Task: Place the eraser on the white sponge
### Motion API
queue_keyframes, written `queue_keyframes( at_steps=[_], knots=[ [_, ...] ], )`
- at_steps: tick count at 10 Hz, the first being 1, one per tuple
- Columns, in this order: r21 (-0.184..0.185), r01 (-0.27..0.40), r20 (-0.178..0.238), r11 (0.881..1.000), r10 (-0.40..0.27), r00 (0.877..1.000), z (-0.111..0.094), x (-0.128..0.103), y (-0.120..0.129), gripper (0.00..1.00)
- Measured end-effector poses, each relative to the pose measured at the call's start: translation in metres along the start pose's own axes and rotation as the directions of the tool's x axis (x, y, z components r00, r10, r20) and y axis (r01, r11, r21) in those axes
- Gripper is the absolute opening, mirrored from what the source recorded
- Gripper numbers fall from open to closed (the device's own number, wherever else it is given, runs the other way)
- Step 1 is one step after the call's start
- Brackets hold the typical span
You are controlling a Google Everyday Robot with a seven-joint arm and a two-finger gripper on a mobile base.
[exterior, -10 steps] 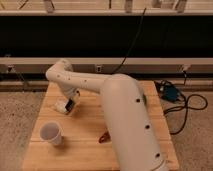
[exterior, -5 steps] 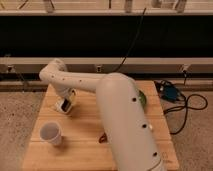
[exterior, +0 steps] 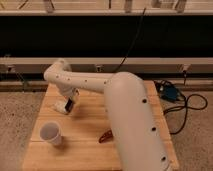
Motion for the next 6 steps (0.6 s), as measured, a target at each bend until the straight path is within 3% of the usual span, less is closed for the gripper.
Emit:
queue_keyframes(
  at_steps=[1,3,6],
  knots=[
    [0.005,0.004,0.0,1.0,-0.004,1.0,-0.001,-0.002,0.0,0.62],
    [0.003,0.019,-0.005,1.0,-0.019,1.0,-0.001,-0.001,-0.003,0.67],
    [0.007,0.043,-0.011,0.999,-0.043,0.999,0.0,-0.002,-0.019,0.42]
  ],
)
